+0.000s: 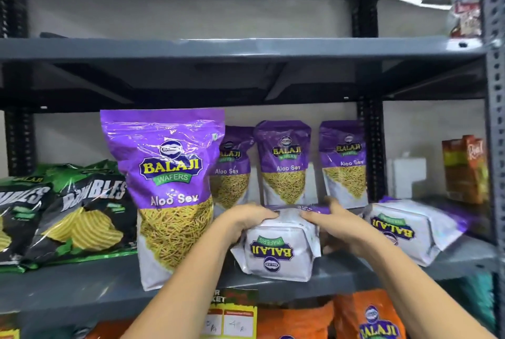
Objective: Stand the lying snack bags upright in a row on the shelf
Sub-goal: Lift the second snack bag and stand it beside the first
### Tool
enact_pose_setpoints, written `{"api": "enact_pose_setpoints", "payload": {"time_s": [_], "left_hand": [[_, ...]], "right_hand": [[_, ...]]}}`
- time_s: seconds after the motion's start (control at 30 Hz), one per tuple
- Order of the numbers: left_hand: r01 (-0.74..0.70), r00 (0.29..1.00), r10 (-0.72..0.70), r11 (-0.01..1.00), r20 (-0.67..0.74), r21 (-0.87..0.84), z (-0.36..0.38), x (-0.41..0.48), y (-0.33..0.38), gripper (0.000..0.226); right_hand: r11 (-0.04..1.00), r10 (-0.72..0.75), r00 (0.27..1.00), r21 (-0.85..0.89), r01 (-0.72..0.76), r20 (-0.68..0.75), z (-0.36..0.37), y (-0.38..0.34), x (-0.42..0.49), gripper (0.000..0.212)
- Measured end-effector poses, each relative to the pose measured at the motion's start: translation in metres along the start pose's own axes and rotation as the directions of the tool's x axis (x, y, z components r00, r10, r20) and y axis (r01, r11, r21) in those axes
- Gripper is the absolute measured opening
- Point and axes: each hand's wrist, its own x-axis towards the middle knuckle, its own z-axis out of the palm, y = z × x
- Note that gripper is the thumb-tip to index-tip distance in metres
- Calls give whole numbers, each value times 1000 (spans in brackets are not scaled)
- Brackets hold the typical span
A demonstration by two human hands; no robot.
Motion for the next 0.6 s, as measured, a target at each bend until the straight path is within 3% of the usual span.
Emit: {"api": "enact_pose_setpoints", "payload": {"time_s": [0.1,0.2,0.3,0.37,0.47,0.6], "left_hand": [[-115,984,122,991,-130,64,1,2,1,60],[-248,944,225,967,-240,-67,3,4,1,67],[-363,876,299,925,-378,-110,3,9,2,98],[-420,804,365,907,-470,-13,5,12,1,115],[-486,679,493,857,-544,170,12,14,-1,120],[-435,614,548,836,-569,335,19,24,-13,127]], "right_hand": [[995,-66,998,82,65,9,-3,-5,9,81],[985,-165,986,54,166,-16,-5,-14,17,76],[967,-245,969,68,247,-36,-6,-26,23,81],[953,-279,960,117,281,-36,-3,-31,31,87],[922,-348,933,149,358,-89,5,-34,52,96],[904,-385,919,168,393,-83,17,-23,78,98]]}}
